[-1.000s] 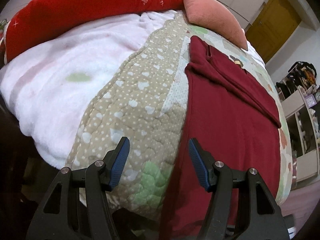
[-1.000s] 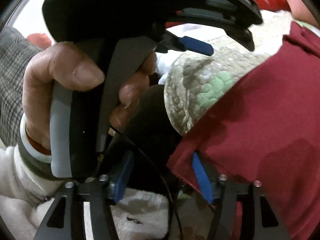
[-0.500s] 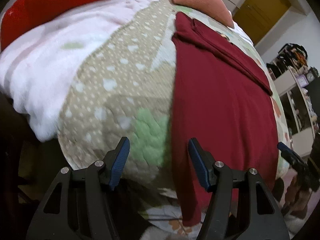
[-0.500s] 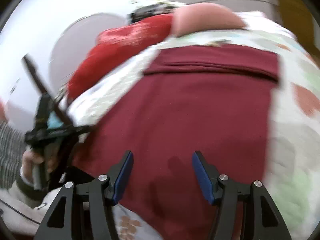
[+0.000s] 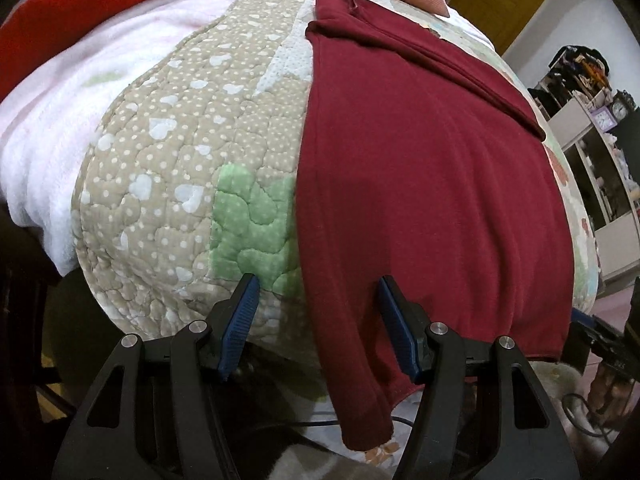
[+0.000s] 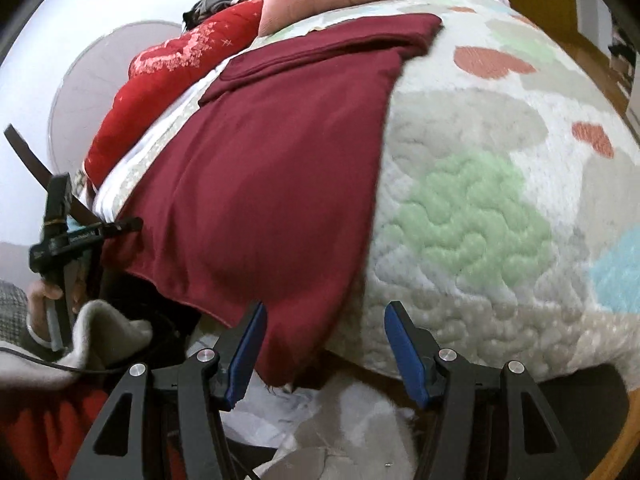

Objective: Fold small clothes

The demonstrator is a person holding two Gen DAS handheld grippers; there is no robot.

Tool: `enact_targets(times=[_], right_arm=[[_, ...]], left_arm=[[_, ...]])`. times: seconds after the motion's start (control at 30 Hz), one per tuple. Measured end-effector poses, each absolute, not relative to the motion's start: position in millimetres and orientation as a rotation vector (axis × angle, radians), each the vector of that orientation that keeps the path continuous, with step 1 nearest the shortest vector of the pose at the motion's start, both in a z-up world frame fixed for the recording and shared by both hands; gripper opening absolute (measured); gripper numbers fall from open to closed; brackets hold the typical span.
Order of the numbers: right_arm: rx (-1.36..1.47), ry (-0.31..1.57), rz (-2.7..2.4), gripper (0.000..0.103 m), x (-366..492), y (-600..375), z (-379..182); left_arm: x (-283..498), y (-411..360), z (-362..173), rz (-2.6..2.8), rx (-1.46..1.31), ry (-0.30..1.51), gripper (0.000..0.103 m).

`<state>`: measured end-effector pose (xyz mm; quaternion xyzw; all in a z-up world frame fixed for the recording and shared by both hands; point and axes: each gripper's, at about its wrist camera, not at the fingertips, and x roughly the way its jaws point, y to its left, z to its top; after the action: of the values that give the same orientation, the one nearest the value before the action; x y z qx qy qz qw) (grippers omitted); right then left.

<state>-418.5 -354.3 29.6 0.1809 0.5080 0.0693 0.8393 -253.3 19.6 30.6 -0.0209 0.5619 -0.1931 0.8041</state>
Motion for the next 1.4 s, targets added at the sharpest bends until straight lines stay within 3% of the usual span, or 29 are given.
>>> enact_targets(times=[0.67,1.03,1.2,1.27,1.37,1.4], right_arm=[[0.535,1.086,0.317,0.058,-394.4,-347.4,6.2],[0.471,1.093,0.326,0.043,-394.8,-342.6,11.1],[0.435,1.102,0.336,0.042,-391.7,-337.9,9.2],[0.395,1.109,0.339,0.038,-390.4,-334.0,10.6],[0.36,1.1,0.348,0.02,-389.7,-331.5,13.6],[0.353,1.091,0.35,0.015,-389.8,-331.2,15.6]], left_arm=[[-253.8,19.4,20.0,-0.361,-0.08,1.257,0.067],[-249.8,12.0,18.1,-0.35,-0.088,1.262,0.071],[-250.7,12.5,15.2,-0.348,-0.091,1.271,0.078],[-252.0,12.1,15.3,-0.349,-0.091,1.268,0.078],[-254.6,12.0,15.8,-0.361,-0.085,1.257,0.075],[-256.3,12.1,16.1,-0.373,-0.088,1.256,0.068]])
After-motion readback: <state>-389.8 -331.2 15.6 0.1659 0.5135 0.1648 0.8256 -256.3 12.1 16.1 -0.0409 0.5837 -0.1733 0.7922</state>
